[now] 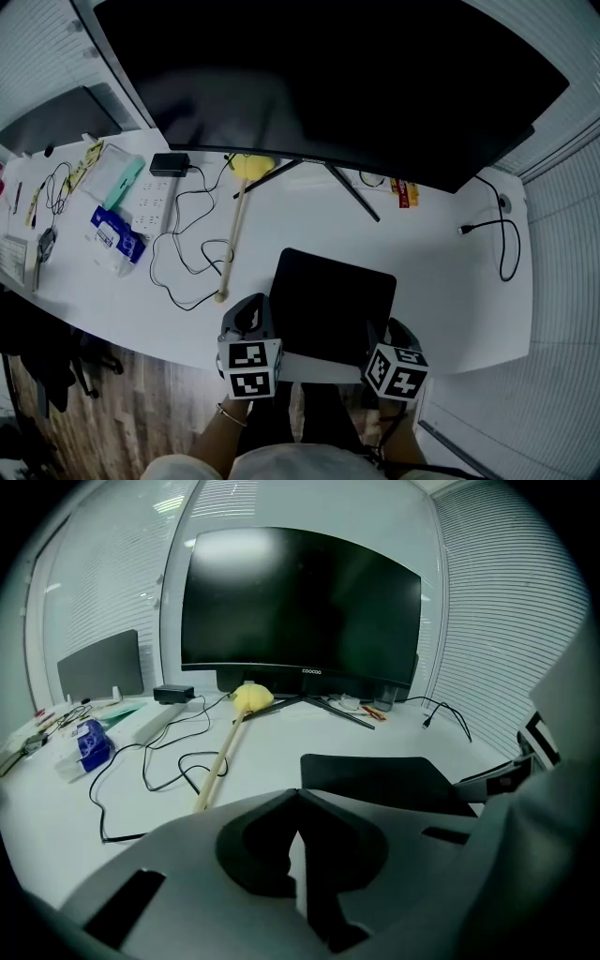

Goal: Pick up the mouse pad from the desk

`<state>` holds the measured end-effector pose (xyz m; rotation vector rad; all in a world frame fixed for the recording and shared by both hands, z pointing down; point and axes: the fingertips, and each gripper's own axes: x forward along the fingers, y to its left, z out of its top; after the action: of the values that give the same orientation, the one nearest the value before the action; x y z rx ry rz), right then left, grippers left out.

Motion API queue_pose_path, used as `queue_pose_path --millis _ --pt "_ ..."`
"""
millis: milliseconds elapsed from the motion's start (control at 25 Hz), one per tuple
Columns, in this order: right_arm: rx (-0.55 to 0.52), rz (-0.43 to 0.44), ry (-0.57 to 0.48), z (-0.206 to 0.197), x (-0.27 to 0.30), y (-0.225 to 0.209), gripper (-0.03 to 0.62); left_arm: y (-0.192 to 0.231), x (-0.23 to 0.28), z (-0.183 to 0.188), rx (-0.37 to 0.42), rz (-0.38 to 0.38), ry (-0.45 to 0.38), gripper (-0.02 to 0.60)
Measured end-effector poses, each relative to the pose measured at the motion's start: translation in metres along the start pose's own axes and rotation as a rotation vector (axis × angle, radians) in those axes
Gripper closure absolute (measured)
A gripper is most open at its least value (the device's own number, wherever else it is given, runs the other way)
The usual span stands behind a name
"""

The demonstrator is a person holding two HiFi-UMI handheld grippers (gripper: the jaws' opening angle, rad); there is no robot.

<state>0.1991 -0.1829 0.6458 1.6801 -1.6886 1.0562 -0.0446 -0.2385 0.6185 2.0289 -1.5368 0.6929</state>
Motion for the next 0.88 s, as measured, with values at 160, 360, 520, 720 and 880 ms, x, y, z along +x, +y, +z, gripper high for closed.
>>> queue_pose_path --millis 160,360,520,720,880 --pt "-0.011 -0.016 0.019 -0.006 0.001 0.000 0.362 0.000 -0.001 -0.003 0.001 -0.002 0.011 0.577" --pt "-0.013 -0.037 0.026 -0.008 0.003 -0.001 0.362 0.000 -0.001 -0.005 0.000 -0.003 0.008 0.577" --pt "-0.013 -0.064 0.023 -0.008 0.004 -0.002 0.364 0.006 -0.001 -0.009 0.002 0.015 0.016 0.577" --pt "-0.014 -0.068 0.039 -0.008 0.004 -0.002 0.367 0.008 -0.003 -0.011 0.002 0.012 0.020 0.577" --pt "-0.016 -0.069 0.053 -0.009 0.005 -0.002 0.373 0.006 -0.004 -0.013 0.006 0.002 0.027 0.577"
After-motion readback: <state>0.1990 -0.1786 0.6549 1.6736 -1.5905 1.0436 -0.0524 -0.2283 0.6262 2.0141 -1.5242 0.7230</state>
